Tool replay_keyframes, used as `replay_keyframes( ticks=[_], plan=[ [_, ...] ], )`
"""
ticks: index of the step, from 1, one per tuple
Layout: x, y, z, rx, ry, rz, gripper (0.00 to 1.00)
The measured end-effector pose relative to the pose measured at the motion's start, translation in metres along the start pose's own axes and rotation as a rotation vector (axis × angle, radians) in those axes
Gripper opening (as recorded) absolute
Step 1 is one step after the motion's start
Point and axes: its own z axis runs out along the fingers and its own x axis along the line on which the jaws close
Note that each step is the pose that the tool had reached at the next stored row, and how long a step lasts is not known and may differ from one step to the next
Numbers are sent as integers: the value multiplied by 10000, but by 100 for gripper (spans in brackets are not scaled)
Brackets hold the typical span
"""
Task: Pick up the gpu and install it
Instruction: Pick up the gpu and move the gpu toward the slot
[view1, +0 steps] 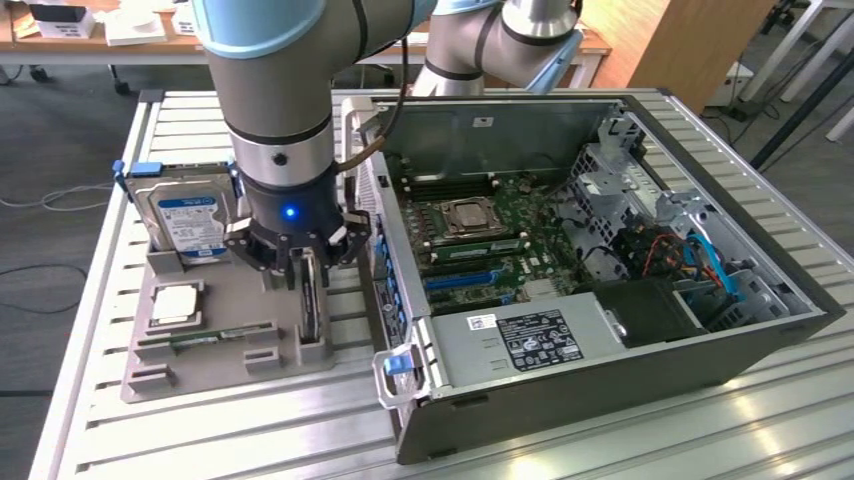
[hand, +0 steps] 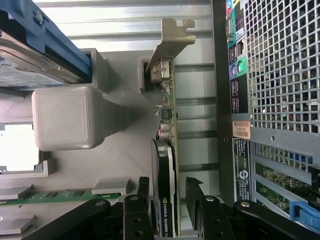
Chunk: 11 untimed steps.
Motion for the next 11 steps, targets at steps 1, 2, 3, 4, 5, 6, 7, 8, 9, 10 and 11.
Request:
replay_keyframes(
  ticks=[1, 2, 3, 4, 5, 6, 7, 8, 9, 10, 11],
  plan=[
    [0, 0, 7, 1, 0, 0, 43],
    [0, -1, 14, 1, 0, 0, 43],
    [1, -1, 20, 2, 1, 0, 43],
    [1, -1, 27, 1, 0, 0, 43],
    [1, -2, 32, 1, 1, 0, 43],
    [1, -2, 34, 4, 3, 0, 43],
    [1, -2, 36, 3, 2, 0, 43],
    [1, -2, 41, 1, 0, 0, 43],
    [1, -2, 45, 1, 1, 0, 43],
    [1, -2, 48, 1, 0, 1, 43],
    [2, -2, 50, 2, 1, 0, 43]
  ],
)
